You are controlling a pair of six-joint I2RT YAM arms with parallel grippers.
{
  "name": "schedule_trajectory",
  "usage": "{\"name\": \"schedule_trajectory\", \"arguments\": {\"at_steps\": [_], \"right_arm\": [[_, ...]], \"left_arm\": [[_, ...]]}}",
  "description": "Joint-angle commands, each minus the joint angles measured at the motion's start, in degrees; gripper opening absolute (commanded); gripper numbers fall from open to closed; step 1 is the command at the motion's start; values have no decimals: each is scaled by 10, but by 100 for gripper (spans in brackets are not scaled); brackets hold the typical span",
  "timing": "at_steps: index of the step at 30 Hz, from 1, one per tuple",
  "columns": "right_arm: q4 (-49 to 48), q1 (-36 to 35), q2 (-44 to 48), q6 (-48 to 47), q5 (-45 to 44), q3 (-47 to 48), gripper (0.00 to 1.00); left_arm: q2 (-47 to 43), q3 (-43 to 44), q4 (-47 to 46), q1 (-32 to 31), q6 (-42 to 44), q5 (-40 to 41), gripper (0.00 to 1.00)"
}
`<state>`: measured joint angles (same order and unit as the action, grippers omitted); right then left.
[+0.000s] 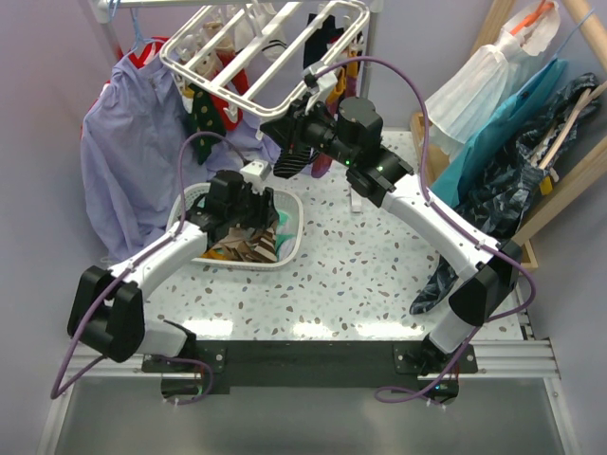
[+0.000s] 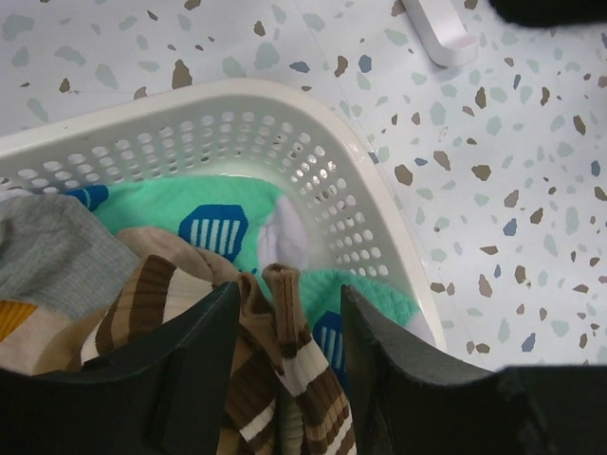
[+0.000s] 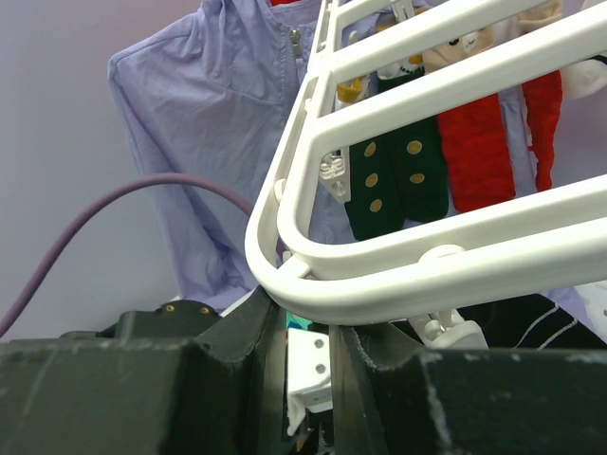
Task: Clip the socks to the hanger
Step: Place the sock in the bin, then adjust the sock in the bin.
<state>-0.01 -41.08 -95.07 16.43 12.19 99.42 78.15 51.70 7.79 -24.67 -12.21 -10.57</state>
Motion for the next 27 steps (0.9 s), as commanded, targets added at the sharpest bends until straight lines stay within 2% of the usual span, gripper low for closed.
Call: {"name": "schedule_trajectory", "arguments": {"at_steps": [1,6,9,10,12,15,20,23,27], "right_arm": [[26,2,11,-14,13,19,4],[25,2,10,-15,12,19,4],[25,2,10,-14,13,19,4],[25,2,10,-14,12,19,4],[25,2,9,-15,12,18,4],[26,3,10,-16,11,19,4],[27,4,12,-18,9,24,3],[27,4,13,-18,8,26,3],[27,6,11,-18,11,29,3]], "left_arm": [[23,32,7,-12,17,27,50],[41,41,13,-19,18,30,42],[46,47,32,-22,19,31,25],[39,47,35,-23,19,33,11],[9,41,34,-23,22,35,0],[-48,31,22,-23,39,40,0],[-114,68,50,-22,78,55,0],[-144,94,55,-22,119,63,0],[-185,95,12,-22,201,54,0]]}}
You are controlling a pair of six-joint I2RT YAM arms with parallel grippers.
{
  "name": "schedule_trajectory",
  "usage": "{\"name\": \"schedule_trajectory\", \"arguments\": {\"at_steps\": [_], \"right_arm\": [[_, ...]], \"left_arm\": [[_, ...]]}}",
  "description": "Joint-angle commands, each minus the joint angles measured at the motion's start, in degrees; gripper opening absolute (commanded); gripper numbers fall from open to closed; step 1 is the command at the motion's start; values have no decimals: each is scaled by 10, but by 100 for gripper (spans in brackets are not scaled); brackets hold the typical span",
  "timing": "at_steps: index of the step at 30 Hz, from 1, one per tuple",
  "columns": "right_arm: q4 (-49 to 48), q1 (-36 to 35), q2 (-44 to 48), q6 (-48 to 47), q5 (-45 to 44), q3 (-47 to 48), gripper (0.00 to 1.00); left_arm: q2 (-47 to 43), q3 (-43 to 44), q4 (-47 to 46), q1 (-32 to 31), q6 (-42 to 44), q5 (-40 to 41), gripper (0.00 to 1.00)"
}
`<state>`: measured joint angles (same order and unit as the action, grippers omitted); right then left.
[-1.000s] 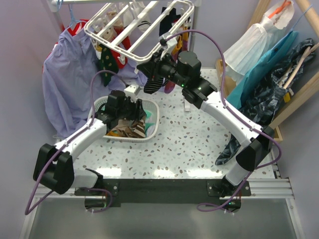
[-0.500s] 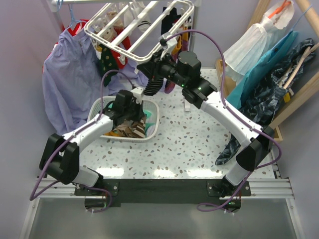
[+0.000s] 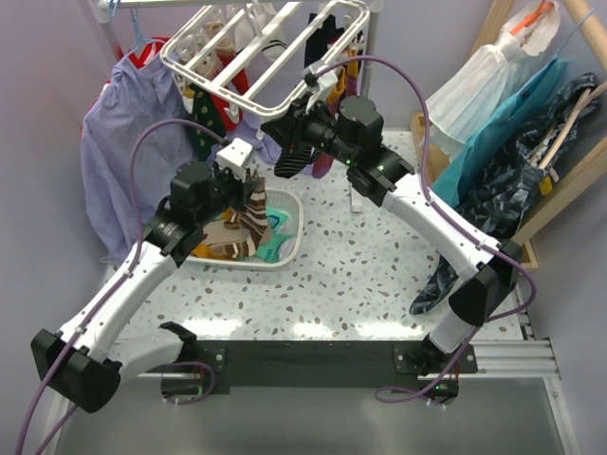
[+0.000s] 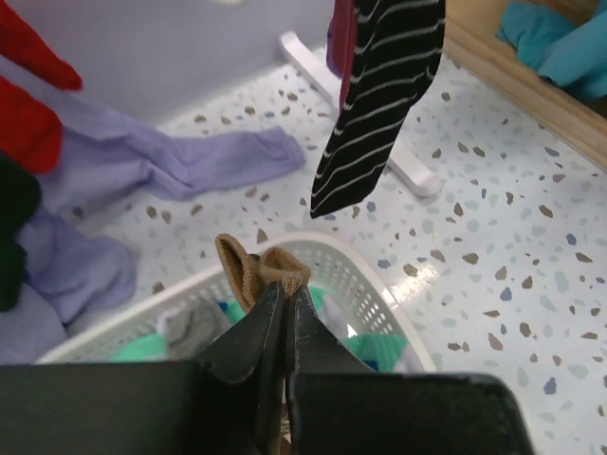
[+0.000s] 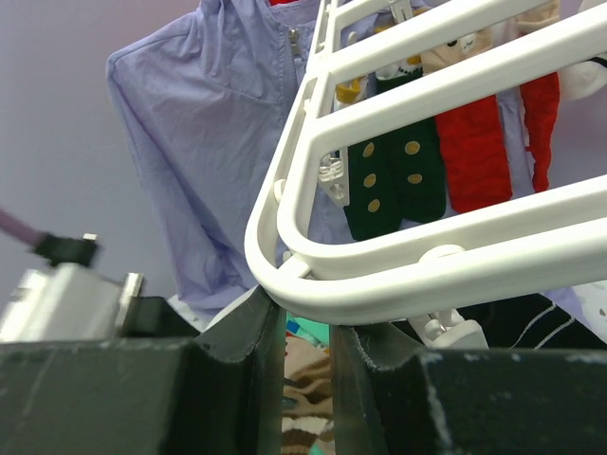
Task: Clip the socks to the hanger
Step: Adjust the sock in the bin.
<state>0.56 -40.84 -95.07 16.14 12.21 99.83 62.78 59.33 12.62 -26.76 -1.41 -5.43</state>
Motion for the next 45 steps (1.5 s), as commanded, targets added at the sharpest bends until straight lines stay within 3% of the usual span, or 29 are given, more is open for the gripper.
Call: {"name": "schedule_trajectory", "arguments": {"at_steps": [1,11,19,27,32,37,39,43,45], "right_arm": [[23,4,10,-17,12,25,3],[23,5,10,-21,26,26,3],[25,5,12,-23,29,25,3],[28,5,14,-27,31,25,3],[25,6,18,-25,28,18,3],[25,6,20,-25,33,12,3],[24,7,21,-24,33,10,3],[19,6,18,-17,36,8,3],[16,7,18,-16,37,9,3]], "left_arm": [[-35,20,-54,-1,104,2,0],[-13,68,-107,0,212,-31,0],[-6,73,-157,14,233,-47,0],[-20,78,-150,32,233,-65,0],[-38,25,-127,43,134,-43,0],[-55,-125,-107,58,-15,43,0],[-49,-170,-102,72,-65,92,5],[7,-173,-40,180,-127,138,9],[57,-143,-11,203,-141,180,14]]}}
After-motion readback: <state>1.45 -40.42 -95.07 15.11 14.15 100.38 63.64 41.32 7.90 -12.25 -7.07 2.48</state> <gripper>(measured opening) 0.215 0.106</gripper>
